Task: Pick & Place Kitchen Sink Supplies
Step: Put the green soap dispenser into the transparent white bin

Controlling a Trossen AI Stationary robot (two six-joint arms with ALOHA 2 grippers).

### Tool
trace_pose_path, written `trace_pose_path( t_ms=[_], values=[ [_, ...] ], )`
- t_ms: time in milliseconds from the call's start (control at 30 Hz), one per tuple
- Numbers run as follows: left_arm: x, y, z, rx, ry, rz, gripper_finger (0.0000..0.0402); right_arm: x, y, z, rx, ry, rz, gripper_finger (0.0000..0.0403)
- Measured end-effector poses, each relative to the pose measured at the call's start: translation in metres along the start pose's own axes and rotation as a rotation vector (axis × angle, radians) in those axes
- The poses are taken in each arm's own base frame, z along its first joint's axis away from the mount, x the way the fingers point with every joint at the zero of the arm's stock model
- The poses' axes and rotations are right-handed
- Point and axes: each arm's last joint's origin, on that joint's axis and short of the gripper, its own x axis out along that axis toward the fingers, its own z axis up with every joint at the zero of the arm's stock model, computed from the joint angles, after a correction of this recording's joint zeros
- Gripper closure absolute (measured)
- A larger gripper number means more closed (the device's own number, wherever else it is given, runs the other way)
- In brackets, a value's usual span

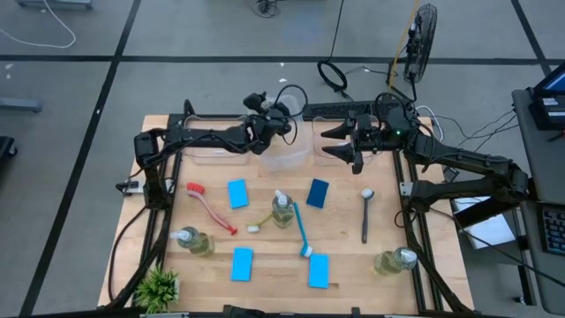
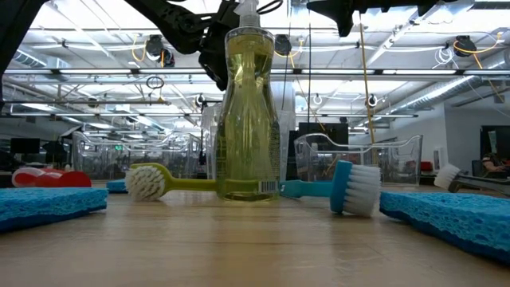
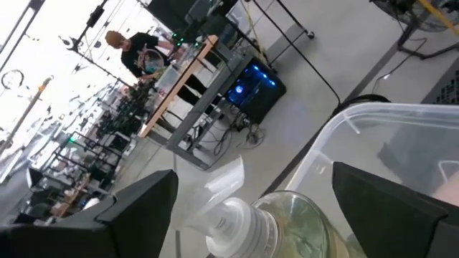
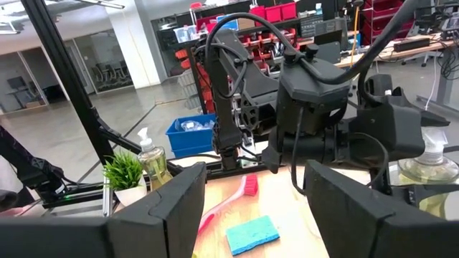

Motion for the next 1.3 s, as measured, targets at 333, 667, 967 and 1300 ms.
trace_pose_path(
  t_ms=[333,667,967,1300],
  values=[
    [-0.005,-0.003,0.001,0.048,-0.003,0.001,0.0030,0.000,0.000,0.000,0.000,0.001,0.000,0.0180],
    [-0.004,-0.003,0.001,0.068,-0.001,0.005,0.0002,0.000,0.000,0.000,0.009,0.002,0.000,0.0179],
    [-0.013,0.000,0.013,0.135,-0.050,0.066,0.0002,0.000,0.000,-0.001,0.019,0.005,0.000,0.0179],
    [-0.028,0.007,0.026,0.243,-0.032,0.193,0.0002,0.000,0.000,-0.001,0.017,0.005,-0.001,0.0181]
  ],
)
